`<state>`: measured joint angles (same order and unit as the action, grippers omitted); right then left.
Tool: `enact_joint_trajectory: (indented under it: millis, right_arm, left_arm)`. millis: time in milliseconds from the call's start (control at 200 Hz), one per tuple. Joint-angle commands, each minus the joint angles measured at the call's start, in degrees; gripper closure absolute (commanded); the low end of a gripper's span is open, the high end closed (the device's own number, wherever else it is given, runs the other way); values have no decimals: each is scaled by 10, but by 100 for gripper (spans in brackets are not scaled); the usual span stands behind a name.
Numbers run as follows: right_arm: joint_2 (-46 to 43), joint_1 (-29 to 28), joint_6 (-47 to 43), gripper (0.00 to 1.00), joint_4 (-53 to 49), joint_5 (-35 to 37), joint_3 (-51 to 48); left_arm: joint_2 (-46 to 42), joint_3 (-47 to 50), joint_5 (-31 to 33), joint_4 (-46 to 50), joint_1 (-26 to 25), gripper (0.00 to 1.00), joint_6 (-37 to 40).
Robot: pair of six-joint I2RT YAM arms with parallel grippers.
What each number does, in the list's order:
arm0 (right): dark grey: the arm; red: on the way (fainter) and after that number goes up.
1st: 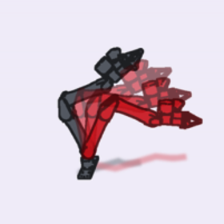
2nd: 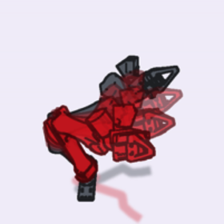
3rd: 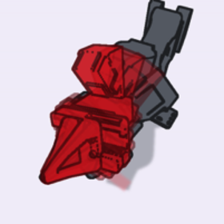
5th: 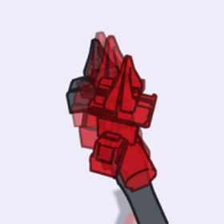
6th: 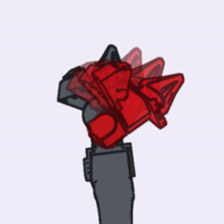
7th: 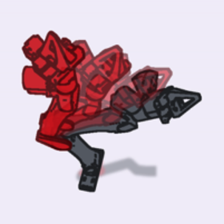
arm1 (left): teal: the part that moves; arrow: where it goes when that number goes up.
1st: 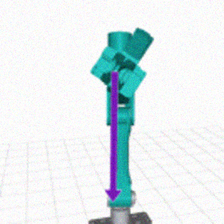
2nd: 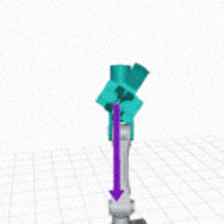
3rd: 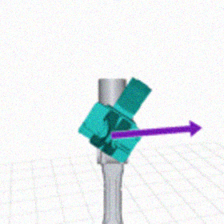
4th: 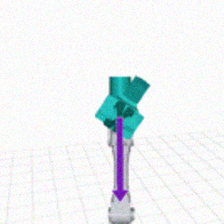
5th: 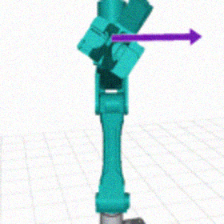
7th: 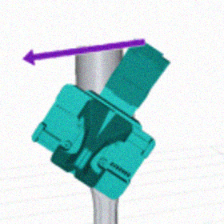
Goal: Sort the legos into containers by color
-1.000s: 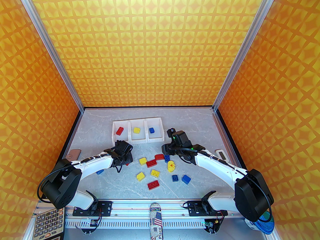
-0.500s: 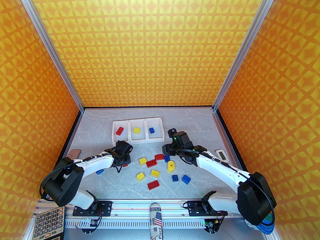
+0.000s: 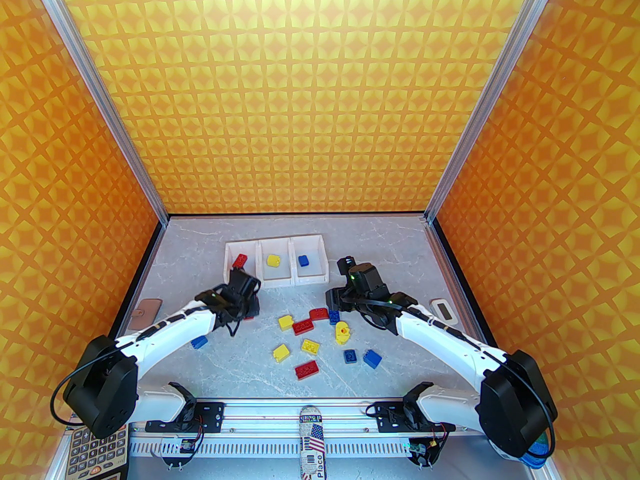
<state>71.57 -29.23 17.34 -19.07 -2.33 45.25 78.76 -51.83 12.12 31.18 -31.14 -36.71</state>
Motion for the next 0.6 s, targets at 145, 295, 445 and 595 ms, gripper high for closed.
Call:
enact_joint_trajectory:
  millis: [145, 295, 445, 595]
  right_arm:
    - [-22, 0, 8, 40, -11, 26, -22]
    - [-27, 0, 8, 40, -11, 29, -29]
    - [-37, 0, 9, 40, -14, 29, -33]
    - [-45, 0, 8, 40, -18, 33, -36]
  left_arm:
    - [57, -111, 16, 18, 72, 64, 101]
    - [133, -184, -8, 8, 105, 64, 149]
    - [201, -243, -17, 4, 117, 60, 183]
    - [221, -266, -18, -2, 118, 31, 192]
